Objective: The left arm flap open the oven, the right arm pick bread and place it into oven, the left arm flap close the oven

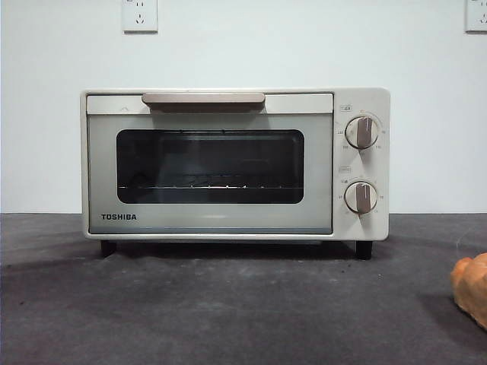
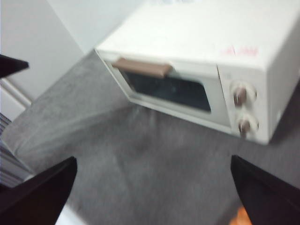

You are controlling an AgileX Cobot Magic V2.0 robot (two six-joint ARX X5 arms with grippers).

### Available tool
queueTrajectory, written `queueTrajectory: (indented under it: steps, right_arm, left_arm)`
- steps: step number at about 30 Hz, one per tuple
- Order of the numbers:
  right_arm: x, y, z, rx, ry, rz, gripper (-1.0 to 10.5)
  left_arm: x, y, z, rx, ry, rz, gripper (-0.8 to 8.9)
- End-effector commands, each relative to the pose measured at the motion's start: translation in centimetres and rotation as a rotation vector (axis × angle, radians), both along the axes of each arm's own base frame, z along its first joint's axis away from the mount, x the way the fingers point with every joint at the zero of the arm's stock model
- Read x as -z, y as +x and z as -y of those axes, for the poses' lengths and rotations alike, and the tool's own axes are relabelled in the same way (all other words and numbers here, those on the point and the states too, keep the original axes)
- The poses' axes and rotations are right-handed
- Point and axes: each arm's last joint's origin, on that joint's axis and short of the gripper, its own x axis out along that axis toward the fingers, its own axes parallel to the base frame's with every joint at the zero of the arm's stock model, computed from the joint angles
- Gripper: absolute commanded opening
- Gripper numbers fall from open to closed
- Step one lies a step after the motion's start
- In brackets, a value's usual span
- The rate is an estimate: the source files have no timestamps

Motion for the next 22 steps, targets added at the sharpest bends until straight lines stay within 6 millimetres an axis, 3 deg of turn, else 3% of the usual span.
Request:
queueTrajectory:
  steps: [1,12,18,22]
  right_arm:
    - [0.6,0.7,0.0,0.048,-0.036,-0.118,5.2]
    - [7.1,5.2,-0.4,0.180,-0.224,-0.524,5.2]
    - [11.2,7.7,-0.8,0.231,-0.253,-0.647,5.2]
    - [12.7,8.9,-1.5,0.203,-0.285,-0.704,5.2]
  left_arm:
    - [-0.7,-0.1,0.0,0.006,-0.010,0.026,5.91]
    - [-0.7,-0.1,0.0,0.006,-0.010,0.027,5.91]
    - [-0.7,-0.1,0.0,0.006,-0.010,0.027,5.91]
    - [-0.7,-0.1,0.0,0.006,-0.009,0.027,5.91]
